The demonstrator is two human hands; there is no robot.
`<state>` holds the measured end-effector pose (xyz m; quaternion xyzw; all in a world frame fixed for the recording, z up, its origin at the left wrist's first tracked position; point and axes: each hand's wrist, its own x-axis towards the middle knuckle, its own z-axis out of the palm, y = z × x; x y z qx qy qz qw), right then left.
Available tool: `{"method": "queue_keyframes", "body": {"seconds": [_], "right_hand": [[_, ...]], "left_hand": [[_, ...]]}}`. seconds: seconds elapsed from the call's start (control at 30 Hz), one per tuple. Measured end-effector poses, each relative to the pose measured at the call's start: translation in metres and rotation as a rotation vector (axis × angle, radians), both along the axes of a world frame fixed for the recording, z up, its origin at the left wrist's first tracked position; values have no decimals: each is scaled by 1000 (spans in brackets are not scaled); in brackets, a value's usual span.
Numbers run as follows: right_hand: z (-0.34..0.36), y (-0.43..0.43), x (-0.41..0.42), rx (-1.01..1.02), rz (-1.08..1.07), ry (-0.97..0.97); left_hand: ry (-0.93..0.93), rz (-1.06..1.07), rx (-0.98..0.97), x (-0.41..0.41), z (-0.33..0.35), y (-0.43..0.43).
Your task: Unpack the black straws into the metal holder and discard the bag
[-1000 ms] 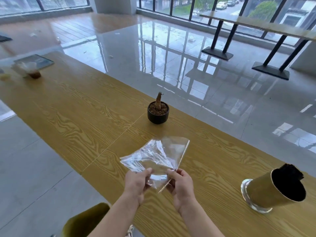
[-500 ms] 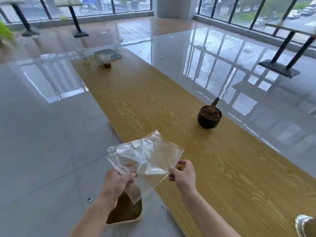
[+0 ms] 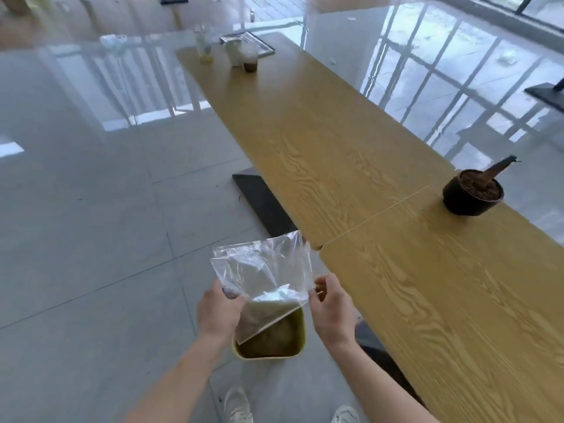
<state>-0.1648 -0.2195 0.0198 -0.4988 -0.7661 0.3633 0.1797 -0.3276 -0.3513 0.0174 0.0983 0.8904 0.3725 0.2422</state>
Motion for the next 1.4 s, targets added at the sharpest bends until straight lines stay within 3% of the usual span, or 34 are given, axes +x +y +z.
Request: {"method": "queue_keyframes", "body": {"seconds": [0.27,0.47,0.67,0.73,0.87,1.0,1.2,1.4], "right_hand": [[-111,-19,-11,-24,80,-118],[-222,-18,-7,-102,0,-156],[-341,-27,-15,-530,-375,-118],[-377,-29,-17,-523,-315,-222],[-430,-29,-17,-301,-34,-511],[-464,-24,-18,-238,116,-730],[-485,-20,-22,-387,98,-719],[-471,-16,-18,-366,4,-662]], "left_hand": [[-44,13,-63,-18,-101,-9],[-93,30,-129,-15,-212,-2],[-53,49,-167,-10,-327,-2],[-39,13,-200,-8,-359,0],[-1,-185,-347,-7,-411,12],[-25,-243,-451,-4,-446,16],[-201,-126,-512,2,-472,19],[10,-278,-598,19,-459,24]]}}
